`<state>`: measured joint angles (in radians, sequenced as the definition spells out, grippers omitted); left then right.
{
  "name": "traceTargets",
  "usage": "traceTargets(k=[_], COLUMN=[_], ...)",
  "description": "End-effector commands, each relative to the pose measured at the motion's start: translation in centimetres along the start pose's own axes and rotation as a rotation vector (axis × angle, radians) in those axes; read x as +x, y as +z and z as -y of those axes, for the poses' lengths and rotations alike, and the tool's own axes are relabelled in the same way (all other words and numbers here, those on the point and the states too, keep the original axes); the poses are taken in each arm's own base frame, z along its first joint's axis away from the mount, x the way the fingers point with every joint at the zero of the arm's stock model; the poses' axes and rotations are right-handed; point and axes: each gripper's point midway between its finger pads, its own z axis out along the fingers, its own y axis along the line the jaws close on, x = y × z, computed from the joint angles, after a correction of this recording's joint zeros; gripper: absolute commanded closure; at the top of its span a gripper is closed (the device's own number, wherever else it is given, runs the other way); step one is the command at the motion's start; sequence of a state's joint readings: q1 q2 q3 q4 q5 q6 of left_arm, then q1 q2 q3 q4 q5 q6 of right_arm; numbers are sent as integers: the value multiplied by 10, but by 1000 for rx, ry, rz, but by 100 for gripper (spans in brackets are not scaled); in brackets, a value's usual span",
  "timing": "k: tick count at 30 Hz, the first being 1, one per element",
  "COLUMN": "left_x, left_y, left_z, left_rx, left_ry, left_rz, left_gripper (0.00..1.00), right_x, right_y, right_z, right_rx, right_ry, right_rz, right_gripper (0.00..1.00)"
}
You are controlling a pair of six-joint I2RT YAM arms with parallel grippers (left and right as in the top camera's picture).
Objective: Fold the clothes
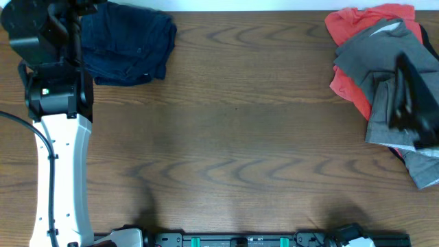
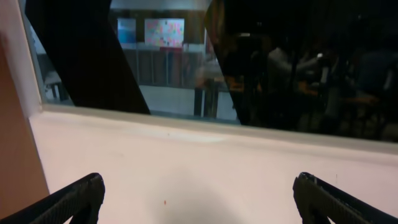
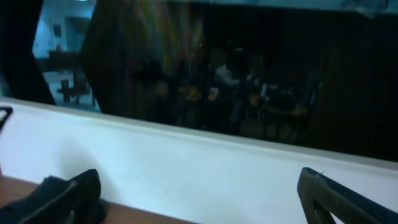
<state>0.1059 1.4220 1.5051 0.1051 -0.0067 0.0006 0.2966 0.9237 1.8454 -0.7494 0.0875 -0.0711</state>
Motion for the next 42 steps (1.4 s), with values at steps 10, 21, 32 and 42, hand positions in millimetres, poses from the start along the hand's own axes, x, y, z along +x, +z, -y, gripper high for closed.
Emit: traceTargets(k=[10,21,32,42], left_x=[84,183,207,207], left_y=[-19,-88,-122,-122], left_z=[-8,-19,-23,-23], left_rx=[-29,-60,-70,-70], left_ry=[29,60,71,71], left_rz=[-360,-860,-1026,-1027], left_gripper=[2,2,2,2], right_x=[39,159,284,390], right_y=[-60,-17,20,-5], right_z=[27,31,27,17], right_rx=[136,208,214,162], right_ry=[-38,-74,-64,-33], right_rz=[-138,-328,-319,-338], right_gripper=[1,1,1,1])
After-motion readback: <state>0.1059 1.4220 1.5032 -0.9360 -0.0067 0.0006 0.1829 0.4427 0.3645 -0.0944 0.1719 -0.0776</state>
